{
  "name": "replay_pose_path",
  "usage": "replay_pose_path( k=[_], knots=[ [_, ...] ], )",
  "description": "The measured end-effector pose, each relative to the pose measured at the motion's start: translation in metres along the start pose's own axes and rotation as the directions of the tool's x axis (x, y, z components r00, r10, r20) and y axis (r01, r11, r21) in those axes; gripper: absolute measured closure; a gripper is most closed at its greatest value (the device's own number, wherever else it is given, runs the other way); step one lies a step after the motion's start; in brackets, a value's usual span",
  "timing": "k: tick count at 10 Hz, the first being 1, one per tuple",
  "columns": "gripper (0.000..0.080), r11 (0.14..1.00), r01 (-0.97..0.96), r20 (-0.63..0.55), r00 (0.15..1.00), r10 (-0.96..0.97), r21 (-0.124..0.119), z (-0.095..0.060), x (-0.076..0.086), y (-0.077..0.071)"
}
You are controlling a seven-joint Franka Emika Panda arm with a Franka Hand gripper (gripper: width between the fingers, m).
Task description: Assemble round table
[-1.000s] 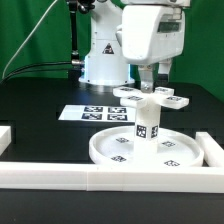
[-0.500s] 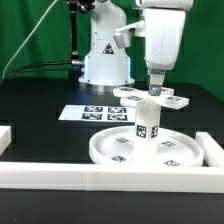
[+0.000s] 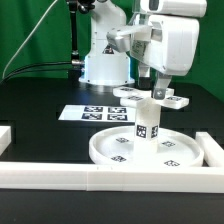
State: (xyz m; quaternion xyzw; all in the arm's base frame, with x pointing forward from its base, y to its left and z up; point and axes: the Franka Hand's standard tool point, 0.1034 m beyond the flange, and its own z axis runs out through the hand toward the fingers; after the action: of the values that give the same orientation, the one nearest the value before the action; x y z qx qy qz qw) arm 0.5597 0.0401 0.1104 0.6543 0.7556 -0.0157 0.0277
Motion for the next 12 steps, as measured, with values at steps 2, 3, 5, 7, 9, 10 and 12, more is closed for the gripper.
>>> replay_pose_path(
  k=[2, 3, 5, 7, 9, 10, 12],
  knots=[
    [0.0150, 1.000, -0.001, 0.000, 1.000, 0.001, 0.008, 0.004, 0.000, -0.002],
    [0.0150, 1.000, -0.001, 0.000, 1.000, 0.001, 0.014, 0.007, 0.000, -0.004],
    [0.0150, 1.000, -0.003, 0.000, 1.000, 0.003, 0.024, 0.012, 0.001, -0.007],
    [0.0284, 1.000, -0.003, 0.000, 1.000, 0.003, 0.029, 0.015, 0.001, -0.008],
    [0.0356, 1.000, -0.004, 0.000, 1.000, 0.004, 0.029, 0.015, 0.000, -0.008],
    [0.0356, 1.000, -0.012, 0.000, 1.000, 0.012, 0.029, 0.015, 0.000, -0.008],
    [0.0356, 0.998, -0.047, 0.001, 0.999, 0.047, 0.029, 0.015, 0.000, -0.008]
  ],
)
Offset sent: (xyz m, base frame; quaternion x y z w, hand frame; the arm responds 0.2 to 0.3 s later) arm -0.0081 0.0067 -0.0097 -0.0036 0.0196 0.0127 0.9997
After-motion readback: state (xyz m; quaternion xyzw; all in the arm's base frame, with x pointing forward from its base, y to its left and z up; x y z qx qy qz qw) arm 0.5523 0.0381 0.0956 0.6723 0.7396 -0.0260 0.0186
